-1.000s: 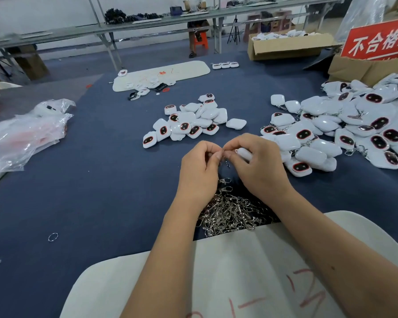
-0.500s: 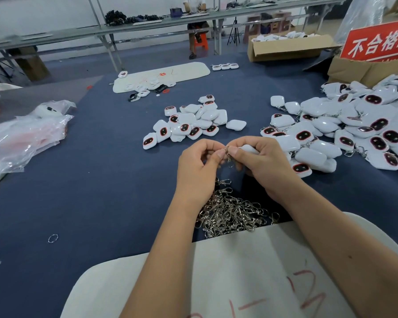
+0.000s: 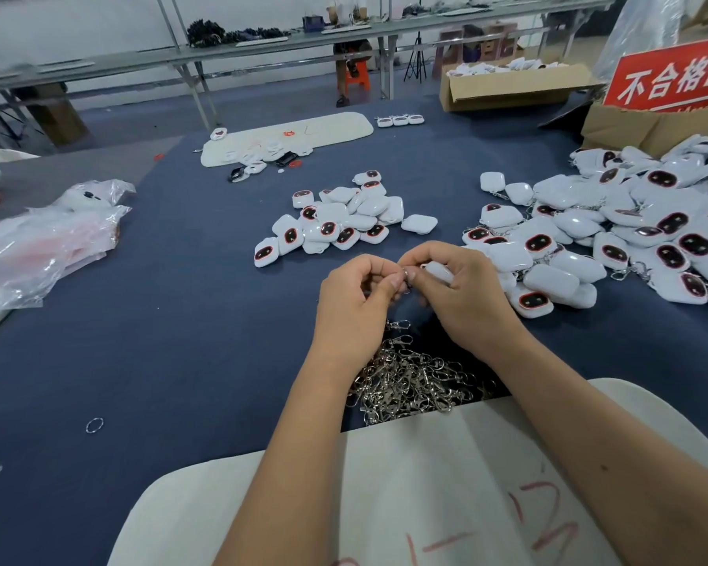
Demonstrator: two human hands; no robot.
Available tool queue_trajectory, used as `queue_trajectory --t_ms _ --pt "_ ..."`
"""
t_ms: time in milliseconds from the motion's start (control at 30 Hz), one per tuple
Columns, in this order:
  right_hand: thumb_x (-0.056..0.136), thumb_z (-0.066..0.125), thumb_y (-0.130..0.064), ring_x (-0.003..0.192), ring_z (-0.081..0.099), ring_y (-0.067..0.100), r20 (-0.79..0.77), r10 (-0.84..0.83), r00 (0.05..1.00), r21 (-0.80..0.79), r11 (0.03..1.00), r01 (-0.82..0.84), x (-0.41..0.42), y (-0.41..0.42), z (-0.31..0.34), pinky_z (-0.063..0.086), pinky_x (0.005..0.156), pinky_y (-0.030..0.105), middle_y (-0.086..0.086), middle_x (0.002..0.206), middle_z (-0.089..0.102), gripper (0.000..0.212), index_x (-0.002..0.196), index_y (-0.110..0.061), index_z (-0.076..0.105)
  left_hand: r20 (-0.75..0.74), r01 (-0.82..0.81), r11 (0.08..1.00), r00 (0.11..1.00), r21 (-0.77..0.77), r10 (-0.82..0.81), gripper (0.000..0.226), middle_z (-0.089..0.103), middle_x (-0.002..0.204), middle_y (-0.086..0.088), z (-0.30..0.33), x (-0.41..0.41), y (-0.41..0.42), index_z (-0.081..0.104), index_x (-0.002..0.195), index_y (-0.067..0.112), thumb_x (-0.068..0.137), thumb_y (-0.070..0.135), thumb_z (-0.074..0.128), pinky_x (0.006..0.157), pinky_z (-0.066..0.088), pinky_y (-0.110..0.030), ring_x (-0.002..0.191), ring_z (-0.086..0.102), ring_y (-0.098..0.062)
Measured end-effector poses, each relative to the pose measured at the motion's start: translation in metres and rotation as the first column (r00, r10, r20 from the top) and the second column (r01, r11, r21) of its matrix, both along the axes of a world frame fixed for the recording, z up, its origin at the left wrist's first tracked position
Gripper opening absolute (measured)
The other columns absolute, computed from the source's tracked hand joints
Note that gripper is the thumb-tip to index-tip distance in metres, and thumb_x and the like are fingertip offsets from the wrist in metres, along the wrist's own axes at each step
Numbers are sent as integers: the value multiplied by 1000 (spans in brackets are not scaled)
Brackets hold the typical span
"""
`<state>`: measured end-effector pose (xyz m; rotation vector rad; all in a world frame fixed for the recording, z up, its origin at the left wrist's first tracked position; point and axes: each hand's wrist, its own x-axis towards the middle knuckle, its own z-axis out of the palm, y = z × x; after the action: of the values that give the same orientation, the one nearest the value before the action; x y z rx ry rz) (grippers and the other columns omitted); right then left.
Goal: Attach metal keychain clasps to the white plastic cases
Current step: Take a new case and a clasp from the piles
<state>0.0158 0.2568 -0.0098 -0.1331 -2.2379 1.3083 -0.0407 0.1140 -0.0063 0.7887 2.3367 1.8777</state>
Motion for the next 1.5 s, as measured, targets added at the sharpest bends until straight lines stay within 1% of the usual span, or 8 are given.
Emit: queue_trajectory --t_ms 133,333,400,567,667,800,900,1500 --pt "96 69 -7 71 63 2 -37 -20 999 34 999 21 1 -3 1 47 70 19 -16 76 71 13 92 -18 75 -6 -18 1000 1000 -1 18 14 75 83 4 0 1 1 74 91 11 96 2 65 82 59 -30 78 68 -9" --pt "95 66 -6 76 68 28 -67 -48 997 78 996 53 1 -5 -1 54 73 45 -3 81 74 16 94 -19 74 -19 -43 999 999 3 43 11 71 77 11 -1 3 3 73 87 18 91 7 74 69 51 -14 70 62 1" --pt "94 66 -6 77 69 24 -65 -48 997 76 996 53 1 -5 -1 55 74 43 -5 80 75 16 93 -20 75 -34 -59 998 998 -5 59 11 71 78 9 0 4 3 73 86 18 91 8 74 69 52 -15 71 63 -1" --pt "95 69 -9 80 69 5 -75 -22 997 66 997 27 1 -4 -1 51 75 16 -10 82 75 15 91 -22 75 15 -55 998 998 6 54 10 73 79 7 1 3 1 72 90 16 95 8 69 76 57 -23 76 67 -8" --pt "96 70 -11 76 68 6 -74 -9 997 27 1000 11 1 -2 -1 53 74 20 -10 79 75 13 89 -20 76 54 -16 999 998 44 14 11 73 81 4 1 -1 -1 73 93 11 98 7 64 75 56 -22 74 65 -5" --pt "97 68 -8 60 59 0 -63 44 997 -62 997 -48 1 -1 0 46 63 13 -19 65 68 18 87 -20 77 88 28 997 996 72 -35 12 70 76 5 0 -3 -1 72 96 4 100 3 60 71 52 -18 69 62 -1" --pt "98 68 -9 55 51 7 -50 49 998 -89 995 -53 1 0 -1 43 55 25 -15 58 63 19 87 -22 77 49 27 998 998 59 -30 13 71 77 6 -1 -3 -1 72 95 6 100 2 61 73 54 -19 70 63 -2" --pt "98 69 -9 57 52 3 -73 38 997 -86 995 -45 2 -2 2 43 58 20 -15 61 65 16 86 -17 76 -37 -19 999 999 29 20 16 69 78 9 -2 1 3 70 91 13 101 5 59 77 55 -27 74 62 -4"
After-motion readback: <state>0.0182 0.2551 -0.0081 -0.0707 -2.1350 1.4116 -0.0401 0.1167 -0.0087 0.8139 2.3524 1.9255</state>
